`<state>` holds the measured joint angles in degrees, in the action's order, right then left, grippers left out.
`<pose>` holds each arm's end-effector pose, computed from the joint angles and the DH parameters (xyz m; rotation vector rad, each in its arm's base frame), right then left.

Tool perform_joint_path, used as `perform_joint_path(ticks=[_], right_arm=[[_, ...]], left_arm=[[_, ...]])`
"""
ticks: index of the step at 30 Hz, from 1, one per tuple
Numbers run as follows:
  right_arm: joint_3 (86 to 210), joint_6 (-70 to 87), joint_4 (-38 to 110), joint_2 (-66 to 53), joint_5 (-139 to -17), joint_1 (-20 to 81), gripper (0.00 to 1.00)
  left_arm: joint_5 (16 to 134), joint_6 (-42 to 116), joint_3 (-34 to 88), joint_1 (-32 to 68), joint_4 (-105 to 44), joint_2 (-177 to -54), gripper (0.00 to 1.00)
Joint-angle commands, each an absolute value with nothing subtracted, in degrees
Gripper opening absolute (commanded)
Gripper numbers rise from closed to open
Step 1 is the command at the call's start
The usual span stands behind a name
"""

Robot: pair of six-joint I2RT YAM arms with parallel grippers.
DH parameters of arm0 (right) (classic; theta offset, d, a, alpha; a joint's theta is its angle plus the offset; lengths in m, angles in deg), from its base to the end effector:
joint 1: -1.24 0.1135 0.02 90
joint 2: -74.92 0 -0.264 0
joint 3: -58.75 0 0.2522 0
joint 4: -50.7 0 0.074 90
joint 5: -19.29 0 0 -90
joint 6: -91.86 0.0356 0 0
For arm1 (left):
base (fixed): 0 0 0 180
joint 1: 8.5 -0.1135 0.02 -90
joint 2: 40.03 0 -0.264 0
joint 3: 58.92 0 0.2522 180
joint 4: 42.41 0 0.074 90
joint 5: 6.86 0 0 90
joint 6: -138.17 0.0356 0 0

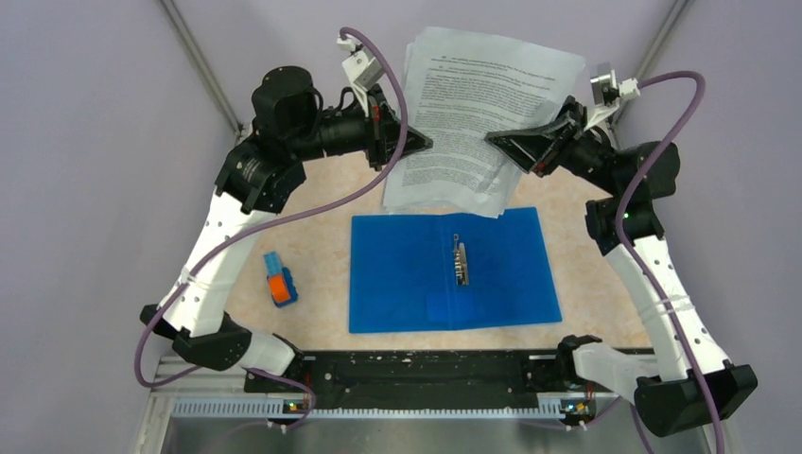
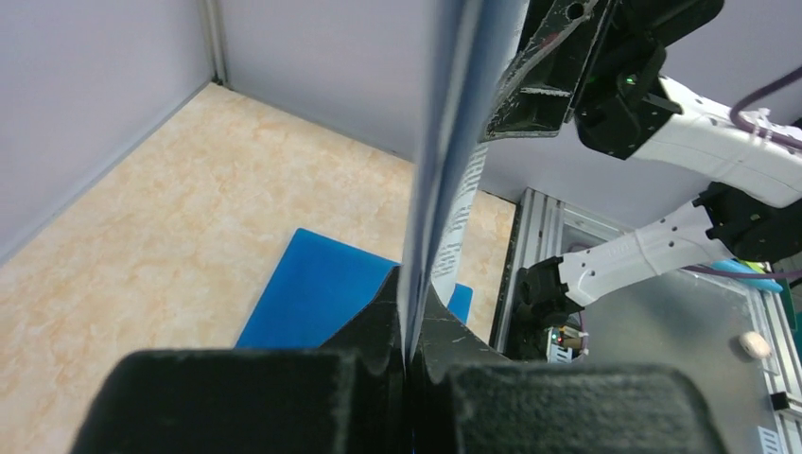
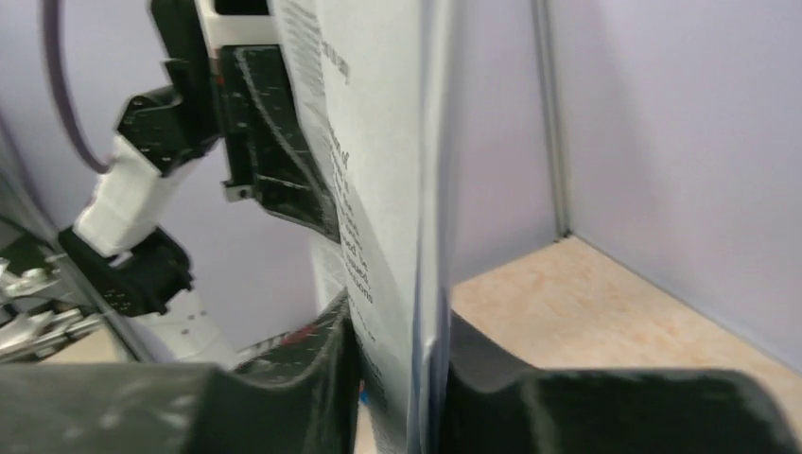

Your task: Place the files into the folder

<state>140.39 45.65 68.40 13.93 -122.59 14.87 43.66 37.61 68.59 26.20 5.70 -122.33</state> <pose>0.1909 0.0751 0.4929 -0.6403 1.1060 1.2792 0.2039 -0.1687 0.5490 0.8936 1.4928 -1.1477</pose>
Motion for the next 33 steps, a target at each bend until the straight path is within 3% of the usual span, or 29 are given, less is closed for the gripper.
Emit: perform_joint_path(ticks=[1, 6, 14, 19, 24, 29, 33], right_arm=[[145.2, 34.2, 53.0, 14.8, -115.4, 15.4, 0.2], [145.2, 32.5, 48.9, 14.8, -115.3, 15.5, 0.02], [142.4, 34.6, 46.3, 15.4, -117.5, 15.5, 0.07], [141.9, 29.8, 35.5, 16.7, -111.6, 15.5, 0.0], [140.0, 24.4, 28.0, 18.6, -102.1, 16.1, 0.0], [128.0, 21.0, 42.2, 22.5, -95.6, 17.1, 0.0], [120.1, 20.2, 56.5, 19.9, -91.4, 17.1, 0.0]], left_arm=[[46.8, 35.0, 68.4, 24.7, 1.8, -121.6, 0.0], [47.8, 33.2, 66.4, 23.3, 0.9, -121.5, 0.0], [48.8, 28.7, 59.2, 22.3, -4.6, -119.8, 0.0], [49.8, 25.2, 47.5, 22.4, -13.5, -116.3, 0.0], [54.8, 25.0, 34.7, 25.1, -23.4, -113.6, 0.0], [65.7, 28.8, 22.7, 27.4, -37.2, -112.2, 0.0], [66.9, 34.8, 18.4, 27.4, -48.0, -116.4, 0.0]])
